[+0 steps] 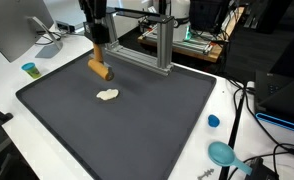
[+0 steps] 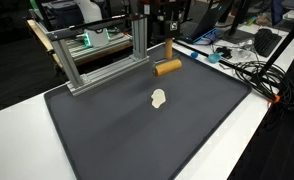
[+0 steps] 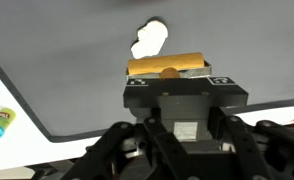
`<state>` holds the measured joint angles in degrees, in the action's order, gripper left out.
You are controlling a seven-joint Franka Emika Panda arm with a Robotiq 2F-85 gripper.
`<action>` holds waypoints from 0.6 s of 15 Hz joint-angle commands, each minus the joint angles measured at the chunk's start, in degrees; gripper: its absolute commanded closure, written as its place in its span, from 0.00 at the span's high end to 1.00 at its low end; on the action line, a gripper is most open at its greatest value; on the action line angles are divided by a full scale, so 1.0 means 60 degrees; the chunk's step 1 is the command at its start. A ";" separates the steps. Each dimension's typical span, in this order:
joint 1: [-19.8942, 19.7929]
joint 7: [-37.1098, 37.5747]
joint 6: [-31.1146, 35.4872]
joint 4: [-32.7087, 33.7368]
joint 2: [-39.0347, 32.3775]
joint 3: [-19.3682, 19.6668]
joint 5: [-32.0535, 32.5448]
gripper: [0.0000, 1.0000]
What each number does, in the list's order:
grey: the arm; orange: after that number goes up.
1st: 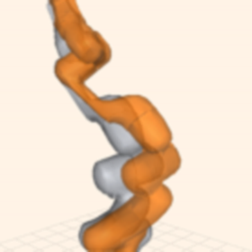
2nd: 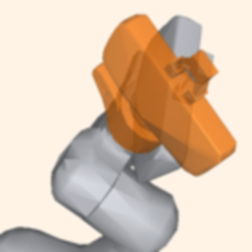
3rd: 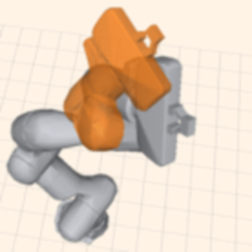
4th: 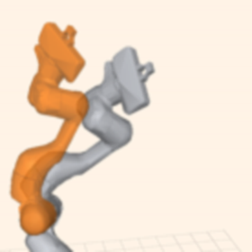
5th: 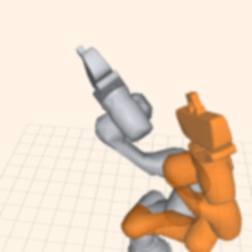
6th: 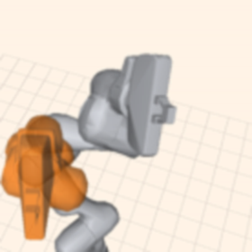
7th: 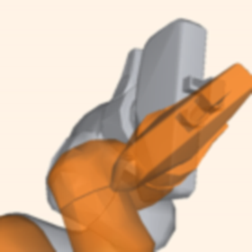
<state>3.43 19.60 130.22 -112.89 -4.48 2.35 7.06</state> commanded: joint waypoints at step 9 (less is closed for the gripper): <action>-0.0367 -0.4473 0.0323 -0.0243 -0.0030 -0.0344 -0.0699 0.22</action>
<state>3.06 3.91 130.72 -114.09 -4.99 1.05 6.49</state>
